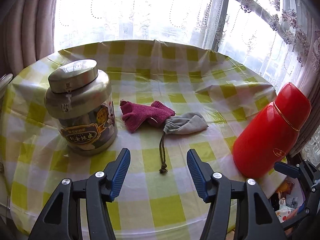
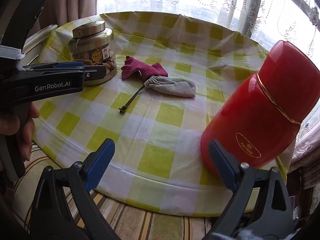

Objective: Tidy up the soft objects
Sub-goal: 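Move both open tools back over the table toward the glove and grey pouch, then grasp the pink knitted glove with the left tool while the right tool grasps the grey drawstring pouch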

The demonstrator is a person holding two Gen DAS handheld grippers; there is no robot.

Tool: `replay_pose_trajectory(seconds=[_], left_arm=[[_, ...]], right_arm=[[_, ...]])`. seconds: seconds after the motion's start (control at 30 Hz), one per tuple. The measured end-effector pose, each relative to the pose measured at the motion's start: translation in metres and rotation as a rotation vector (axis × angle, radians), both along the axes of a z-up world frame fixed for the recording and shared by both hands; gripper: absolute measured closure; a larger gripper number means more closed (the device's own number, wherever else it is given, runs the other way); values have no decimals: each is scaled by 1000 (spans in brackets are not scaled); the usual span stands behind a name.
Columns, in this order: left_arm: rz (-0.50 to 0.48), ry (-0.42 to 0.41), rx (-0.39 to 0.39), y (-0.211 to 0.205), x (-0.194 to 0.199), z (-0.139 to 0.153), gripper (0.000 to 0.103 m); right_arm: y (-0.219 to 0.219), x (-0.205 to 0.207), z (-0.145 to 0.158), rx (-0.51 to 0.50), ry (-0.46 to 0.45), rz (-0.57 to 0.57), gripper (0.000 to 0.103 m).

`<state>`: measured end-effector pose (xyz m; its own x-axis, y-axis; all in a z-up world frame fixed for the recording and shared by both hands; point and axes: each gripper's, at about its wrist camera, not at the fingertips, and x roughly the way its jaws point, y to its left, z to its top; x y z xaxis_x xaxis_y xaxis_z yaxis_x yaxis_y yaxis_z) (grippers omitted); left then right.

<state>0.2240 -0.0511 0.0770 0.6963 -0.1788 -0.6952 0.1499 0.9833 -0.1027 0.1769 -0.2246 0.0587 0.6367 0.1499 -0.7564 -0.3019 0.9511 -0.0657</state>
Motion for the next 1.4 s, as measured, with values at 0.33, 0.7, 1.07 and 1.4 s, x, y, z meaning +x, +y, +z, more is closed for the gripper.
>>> replay_pose_trajectory(seconds=[0.33,0.7,1.07,1.4], left_arm=[[-45,46,113,-29,93,-22,38],[-36,213,213,-46,185,-73,38],[-57,356,176,-45,221,-105,69],[-90,326,102,-38,216,-95,95]], right_arm=[[14,89,-17,21,24,-34,7],[27,173,-61,-25,89,-31,6],[34,223,-99,-1,151,-2,6],[34,223,-96,46,84,17,40]])
